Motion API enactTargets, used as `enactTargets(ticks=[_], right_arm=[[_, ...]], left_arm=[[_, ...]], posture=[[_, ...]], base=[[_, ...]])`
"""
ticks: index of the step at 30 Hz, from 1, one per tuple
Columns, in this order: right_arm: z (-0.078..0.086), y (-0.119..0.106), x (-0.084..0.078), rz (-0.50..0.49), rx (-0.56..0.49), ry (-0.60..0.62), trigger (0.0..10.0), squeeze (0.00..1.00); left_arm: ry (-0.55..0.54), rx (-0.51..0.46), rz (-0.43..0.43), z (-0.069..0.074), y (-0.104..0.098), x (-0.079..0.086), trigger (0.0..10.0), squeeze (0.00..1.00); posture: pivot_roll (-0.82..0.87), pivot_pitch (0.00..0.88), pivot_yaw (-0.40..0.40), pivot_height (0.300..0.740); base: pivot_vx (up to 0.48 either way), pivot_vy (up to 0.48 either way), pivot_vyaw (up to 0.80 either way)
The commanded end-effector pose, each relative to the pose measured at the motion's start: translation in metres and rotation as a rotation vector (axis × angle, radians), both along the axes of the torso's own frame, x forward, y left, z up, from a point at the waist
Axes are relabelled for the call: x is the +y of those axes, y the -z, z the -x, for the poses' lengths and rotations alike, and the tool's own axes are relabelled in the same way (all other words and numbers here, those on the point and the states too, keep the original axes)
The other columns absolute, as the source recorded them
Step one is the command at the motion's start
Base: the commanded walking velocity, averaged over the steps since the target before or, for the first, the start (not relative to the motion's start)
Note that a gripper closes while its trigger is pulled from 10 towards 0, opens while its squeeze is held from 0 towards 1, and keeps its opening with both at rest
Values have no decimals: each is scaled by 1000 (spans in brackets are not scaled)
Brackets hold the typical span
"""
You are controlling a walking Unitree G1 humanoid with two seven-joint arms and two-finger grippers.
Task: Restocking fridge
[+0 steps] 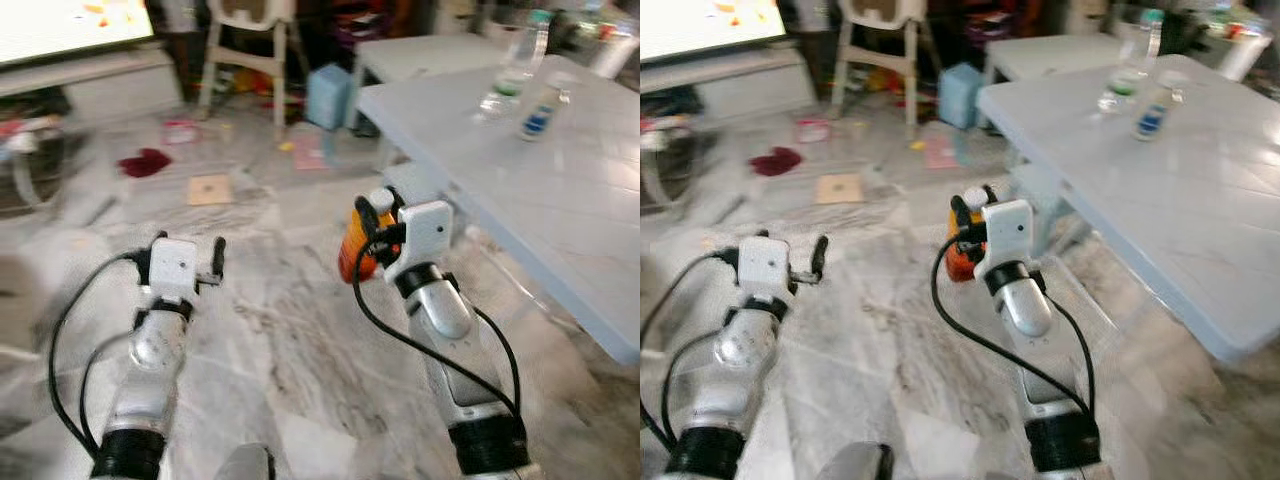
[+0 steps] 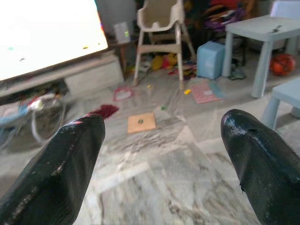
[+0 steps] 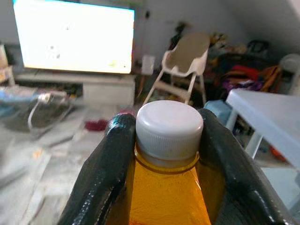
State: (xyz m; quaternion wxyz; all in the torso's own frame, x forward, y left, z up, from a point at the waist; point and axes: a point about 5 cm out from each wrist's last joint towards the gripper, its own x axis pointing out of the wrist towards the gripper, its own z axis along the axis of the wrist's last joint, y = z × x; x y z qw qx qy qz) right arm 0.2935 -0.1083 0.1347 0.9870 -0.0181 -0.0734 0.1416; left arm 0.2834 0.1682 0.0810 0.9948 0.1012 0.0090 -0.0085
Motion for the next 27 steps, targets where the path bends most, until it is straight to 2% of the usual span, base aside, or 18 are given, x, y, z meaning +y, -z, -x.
enactTargets(ticks=[1,4,10,16,21,27], right_arm=[[-2,-10,3,-1,-53,-18,10000,0],[0,-4,0,7,-37,-14,10000,0],[5,2,4,-9,-24,-30,10000,0],[10,10,-5,-6,6,-24,10000,0],[4,9,-5,-5,2,-18,10000,0],[1,3,-1,-9,-13,-32,10000,0]], left_arm=[[-29,-25,-29,-1,-9,6,10000,0],[-36,-41,-47,2,-15,10,10000,0],[-75,-5,-80,10,-6,23,10000,0],[-120,-5,-80,10,-9,25,10000,0],[-146,5,-108,12,-9,33,10000,0],[-153,8,-111,9,-8,31,10000,0]], posture=[[94,52,-53,740],[104,70,-42,740],[100,75,-44,740],[114,79,-66,740],[111,88,-62,740],[99,99,-63,740]], base=[[0,0,788],[0,0,788],[0,0,788],[0,0,788],[0,0,788],[0,0,788]])
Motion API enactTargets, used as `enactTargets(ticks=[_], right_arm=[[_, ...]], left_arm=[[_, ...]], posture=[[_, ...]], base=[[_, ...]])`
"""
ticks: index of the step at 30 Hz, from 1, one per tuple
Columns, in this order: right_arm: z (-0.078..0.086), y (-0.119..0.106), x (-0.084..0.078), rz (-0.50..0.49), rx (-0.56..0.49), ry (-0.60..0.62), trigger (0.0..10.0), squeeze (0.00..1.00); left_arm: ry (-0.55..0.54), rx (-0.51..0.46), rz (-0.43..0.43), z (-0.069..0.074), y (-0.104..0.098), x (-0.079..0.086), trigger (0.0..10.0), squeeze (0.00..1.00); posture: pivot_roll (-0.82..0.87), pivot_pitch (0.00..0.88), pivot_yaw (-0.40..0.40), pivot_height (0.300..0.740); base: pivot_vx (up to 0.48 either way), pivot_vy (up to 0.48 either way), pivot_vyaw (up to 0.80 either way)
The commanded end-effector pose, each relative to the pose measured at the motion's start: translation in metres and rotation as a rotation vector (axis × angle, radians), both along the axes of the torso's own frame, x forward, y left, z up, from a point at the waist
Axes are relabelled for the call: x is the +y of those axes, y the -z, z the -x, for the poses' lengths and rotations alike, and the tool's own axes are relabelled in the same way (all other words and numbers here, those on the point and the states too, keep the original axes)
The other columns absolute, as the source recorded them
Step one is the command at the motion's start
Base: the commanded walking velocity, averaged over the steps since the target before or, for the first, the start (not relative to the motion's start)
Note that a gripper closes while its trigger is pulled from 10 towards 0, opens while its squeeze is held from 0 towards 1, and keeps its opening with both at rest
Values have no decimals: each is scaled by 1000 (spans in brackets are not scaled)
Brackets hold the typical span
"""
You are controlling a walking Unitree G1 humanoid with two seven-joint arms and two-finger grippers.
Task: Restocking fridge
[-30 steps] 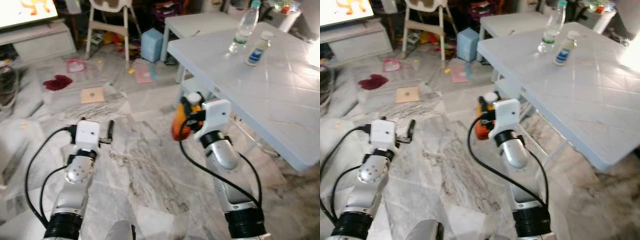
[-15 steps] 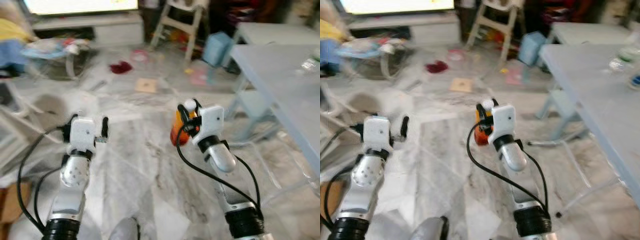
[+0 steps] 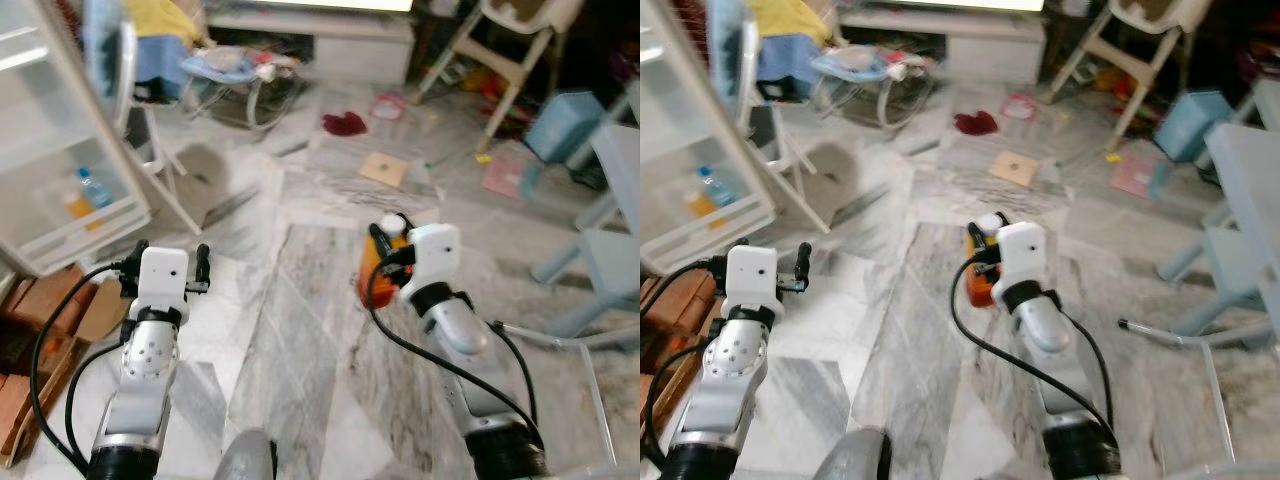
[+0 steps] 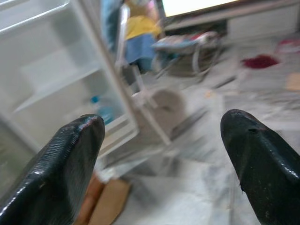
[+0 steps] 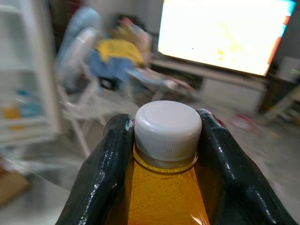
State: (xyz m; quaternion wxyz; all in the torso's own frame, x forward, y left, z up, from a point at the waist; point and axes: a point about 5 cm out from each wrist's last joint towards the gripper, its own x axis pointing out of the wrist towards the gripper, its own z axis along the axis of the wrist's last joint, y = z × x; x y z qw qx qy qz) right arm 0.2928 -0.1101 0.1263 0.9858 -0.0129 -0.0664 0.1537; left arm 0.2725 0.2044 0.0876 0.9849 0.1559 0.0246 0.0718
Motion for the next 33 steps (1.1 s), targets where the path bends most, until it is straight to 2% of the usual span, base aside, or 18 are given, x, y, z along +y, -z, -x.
enactTargets(ticks=[1,6,16,20,21,24,33], right_arm=[[0,-6,1,-1,-33,-13,10000,0],[-1,-8,0,-15,-30,-11,10000,0],[-1,-7,-1,-8,-29,-5,10000,0],[-1,-7,-3,-14,-23,5,10000,0],[0,-6,-5,-30,-20,11,10000,0],[2,-2,-12,-17,-21,54,10000,0],[0,9,-28,-18,0,167,10000,0]], left_arm=[[6,-6,5,-3,-2,-6,10000,0],[8,-11,16,-6,-3,-10,10000,0],[10,-6,12,-6,-1,-12,10000,0],[38,-20,15,-5,-2,-14,10000,0],[46,-29,-7,-4,-3,-14,10000,0],[79,-21,7,-2,0,-16,10000,0],[91,4,-39,0,3,-14,10000,0]], posture=[[97,93,-67,740],[86,96,-70,740],[78,97,-74,740],[79,98,-73,740],[82,98,-70,740],[84,91,-61,740],[105,54,-10,740]], base=[[0,0,788],[0,0,785],[0,471,578],[0,453,0],[0,420,0],[383,284,0],[436,0,0]])
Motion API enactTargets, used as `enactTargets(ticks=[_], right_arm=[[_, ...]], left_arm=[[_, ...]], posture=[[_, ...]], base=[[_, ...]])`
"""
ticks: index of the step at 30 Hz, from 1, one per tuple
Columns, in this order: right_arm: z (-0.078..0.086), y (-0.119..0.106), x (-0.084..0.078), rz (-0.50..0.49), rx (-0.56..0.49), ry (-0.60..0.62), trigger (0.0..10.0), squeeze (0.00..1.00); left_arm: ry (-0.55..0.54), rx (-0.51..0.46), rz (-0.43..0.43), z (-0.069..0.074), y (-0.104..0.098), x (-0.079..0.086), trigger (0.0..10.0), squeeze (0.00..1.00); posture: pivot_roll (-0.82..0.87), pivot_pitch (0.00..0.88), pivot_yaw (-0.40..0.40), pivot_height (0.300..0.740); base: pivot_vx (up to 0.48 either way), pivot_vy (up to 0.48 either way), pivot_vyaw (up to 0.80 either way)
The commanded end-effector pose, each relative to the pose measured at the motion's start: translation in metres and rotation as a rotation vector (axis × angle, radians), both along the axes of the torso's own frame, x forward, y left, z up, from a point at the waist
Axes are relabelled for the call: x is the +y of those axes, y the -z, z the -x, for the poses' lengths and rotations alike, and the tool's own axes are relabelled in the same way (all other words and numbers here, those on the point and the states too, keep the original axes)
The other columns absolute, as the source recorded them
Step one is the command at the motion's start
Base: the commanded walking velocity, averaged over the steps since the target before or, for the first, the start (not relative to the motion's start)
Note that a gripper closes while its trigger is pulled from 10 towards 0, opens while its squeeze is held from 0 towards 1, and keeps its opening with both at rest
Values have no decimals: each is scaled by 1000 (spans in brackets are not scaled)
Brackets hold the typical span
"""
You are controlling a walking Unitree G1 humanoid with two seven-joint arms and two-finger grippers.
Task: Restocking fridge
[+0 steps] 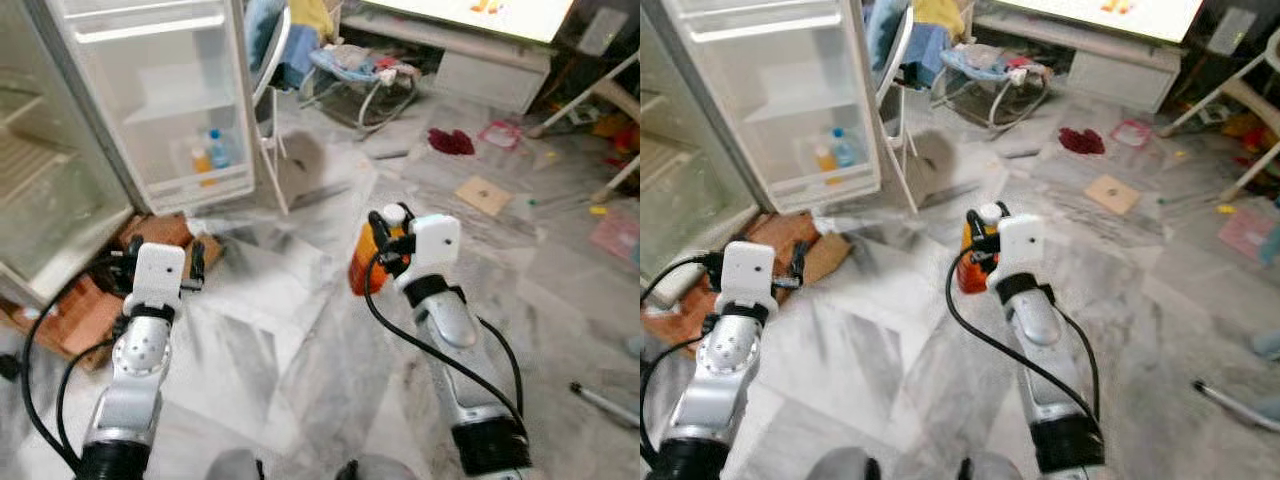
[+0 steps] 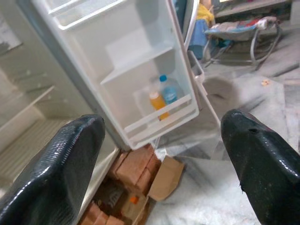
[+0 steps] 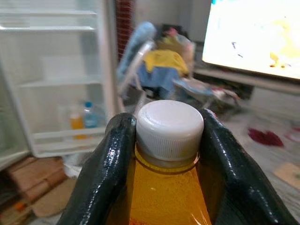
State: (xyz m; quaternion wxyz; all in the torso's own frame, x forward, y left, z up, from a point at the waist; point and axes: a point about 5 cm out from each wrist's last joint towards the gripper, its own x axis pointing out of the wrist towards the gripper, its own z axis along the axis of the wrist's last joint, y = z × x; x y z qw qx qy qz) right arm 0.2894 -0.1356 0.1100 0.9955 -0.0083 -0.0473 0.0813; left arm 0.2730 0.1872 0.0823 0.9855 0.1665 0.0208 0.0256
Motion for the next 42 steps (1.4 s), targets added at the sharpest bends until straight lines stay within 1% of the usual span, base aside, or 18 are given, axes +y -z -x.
enactTargets(ticks=[1,7,11,14,16,17,20,22,23,26,30,34,36,38,39,40,41,42], right_arm=[[-4,-7,-3,-7,-42,35,10000,0],[-6,-9,3,-7,-52,25,10000,0],[-5,-6,4,-4,-46,7,10000,0],[-5,-7,3,2,-47,-8,10000,0],[-7,-9,6,27,-59,-43,10000,0],[-8,-13,7,52,-78,-68,10000,0],[-10,-16,4,60,-85,-76,10000,0],[-14,-17,-2,30,-55,-72,10000,0],[-16,-15,-1,13,-31,-96,10000,0],[-21,-21,3,74,-55,-174,10000,0],[-26,-23,5,68,-39,-207,10000,0],[-21,-24,12,74,-55,-227,10000,0],[-19,-24,14,66,-59,-226,10000,0],[-14,-21,13,46,-58,-171,10000,0],[-10,-19,9,52,-69,-120,10000,0],[-10,-19,9,52,-69,-120,10000,0],[-5,-17,-1,55,-73,-56,10000,0],[-4,-16,-4,54,-71,-36,10000,0]], left_arm=[[10,-8,-30,-1,-3,3,10000,0],[30,-8,-39,-6,-5,2,10000,0],[-32,13,-11,-15,-4,8,10000,0],[-44,12,-23,-16,-5,10,10000,0],[-41,9,-31,-15,-5,10,10000,0],[-49,11,-39,-12,-4,11,10000,0],[-56,13,-43,-9,-3,12,10000,0],[-85,26,-51,-1,1,19,10000,0],[-104,37,-47,3,4,23,10000,0],[-132,67,-44,8,9,28,10000,0],[-137,60,-50,7,7,27,10000,0],[-132,42,-77,8,3,27,10000,0],[-142,43,-77,9,3,28,10000,0],[-161,44,-71,14,3,30,10000,0],[-165,45,-69,20,3,31,10000,0],[-165,45,-69,20,3,31,10000,0],[-166,50,-68,26,3,32,10000,0],[-167,52,-67,28,3,33,10000,0]], posture=[[106,51,-4,740],[102,52,-9,740],[91,64,-29,740],[86,67,-34,740],[84,67,-36,740],[85,68,-39,740],[88,69,-45,740],[87,70,-46,740],[84,77,-44,740],[85,85,-48,740],[87,89,-54,740],[90,95,-59,740],[91,95,-60,740],[93,98,-57,740],[94,98,-53,740],[94,98,-53,740],[94,100,-51,740],[94,100,-51,740]], base=[[442,0,0],[447,0,0],[419,78,0],[316,360,0],[281,390,0],[251,409,0],[84,419,0],[0,426,0],[0,428,0],[0,430,0],[0,449,0],[0,454,0],[0,442,0],[0,442,0],[0,439,0],[0,439,0],[0,0,0],[0,0,0]])
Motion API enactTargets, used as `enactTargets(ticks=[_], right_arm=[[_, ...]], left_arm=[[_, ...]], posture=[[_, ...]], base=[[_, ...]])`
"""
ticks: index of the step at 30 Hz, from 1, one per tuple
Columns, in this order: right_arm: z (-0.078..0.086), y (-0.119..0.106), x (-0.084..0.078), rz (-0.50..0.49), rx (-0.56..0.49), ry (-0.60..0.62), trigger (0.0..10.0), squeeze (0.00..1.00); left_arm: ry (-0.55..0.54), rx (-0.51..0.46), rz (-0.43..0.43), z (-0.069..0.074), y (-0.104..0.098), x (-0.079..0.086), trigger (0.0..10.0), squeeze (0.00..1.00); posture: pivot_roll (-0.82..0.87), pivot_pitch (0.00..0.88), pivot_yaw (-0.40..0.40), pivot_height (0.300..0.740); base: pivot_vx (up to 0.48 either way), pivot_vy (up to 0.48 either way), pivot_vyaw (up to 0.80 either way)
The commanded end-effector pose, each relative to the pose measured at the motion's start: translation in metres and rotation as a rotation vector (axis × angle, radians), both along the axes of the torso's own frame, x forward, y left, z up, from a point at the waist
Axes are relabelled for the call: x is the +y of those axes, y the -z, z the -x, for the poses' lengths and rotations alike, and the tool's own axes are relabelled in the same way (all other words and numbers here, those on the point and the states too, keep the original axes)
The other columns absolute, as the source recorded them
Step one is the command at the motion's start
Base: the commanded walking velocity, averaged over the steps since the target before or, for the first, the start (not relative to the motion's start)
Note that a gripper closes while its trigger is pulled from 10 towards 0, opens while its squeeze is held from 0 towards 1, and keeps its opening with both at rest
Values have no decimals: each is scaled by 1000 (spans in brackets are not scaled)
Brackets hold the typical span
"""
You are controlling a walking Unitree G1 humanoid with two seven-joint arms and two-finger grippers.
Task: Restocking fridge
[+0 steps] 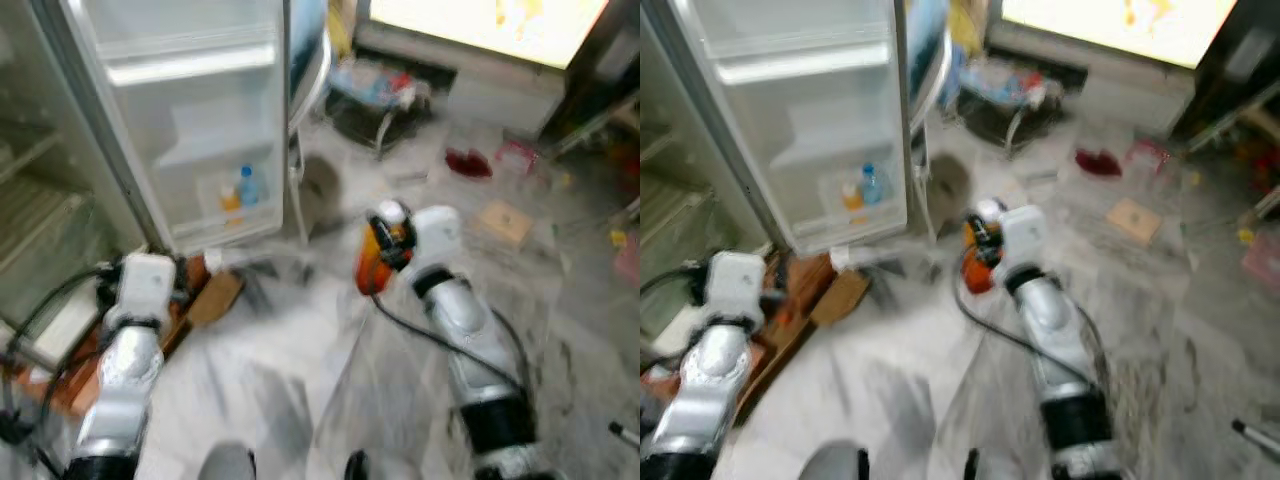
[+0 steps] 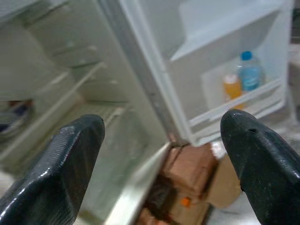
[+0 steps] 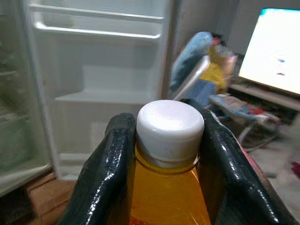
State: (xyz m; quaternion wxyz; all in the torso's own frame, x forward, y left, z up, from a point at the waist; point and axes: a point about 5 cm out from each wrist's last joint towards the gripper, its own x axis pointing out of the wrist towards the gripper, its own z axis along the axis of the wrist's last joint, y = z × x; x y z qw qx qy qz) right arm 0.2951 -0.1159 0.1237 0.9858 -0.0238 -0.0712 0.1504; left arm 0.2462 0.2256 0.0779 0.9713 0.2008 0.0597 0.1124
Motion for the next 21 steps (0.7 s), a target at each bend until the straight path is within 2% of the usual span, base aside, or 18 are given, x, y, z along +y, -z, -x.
enactTargets(ticks=[1,7,10,14,16,21], right_arm=[[3,-1,-28,20,-22,129,10000,0],[13,6,-50,18,15,238,10000,0],[14,5,-49,54,4,228,10000,0],[10,3,-46,40,4,228,10000,0],[8,1,-41,34,-2,215,10000,0],[9,-1,-31,19,-6,165,10000,0]], left_arm=[[18,2,7,3,-1,-5,10000,0],[16,-14,0,8,-3,-1,10000,0],[9,-30,3,3,-6,-4,10000,0],[12,-55,14,-3,-10,-8,10000,0],[32,-74,42,-5,-13,-10,10000,0],[30,-69,45,-4,-13,-10,10000,0]], posture=[[94,100,-51,740],[78,106,-50,740],[75,107,-55,740],[73,110,-63,740],[74,111,-64,740],[79,116,-64,740]], base=[[0,0,0],[0,0,0],[0,0,0],[0,0,0],[319,0,0],[385,0,723]])
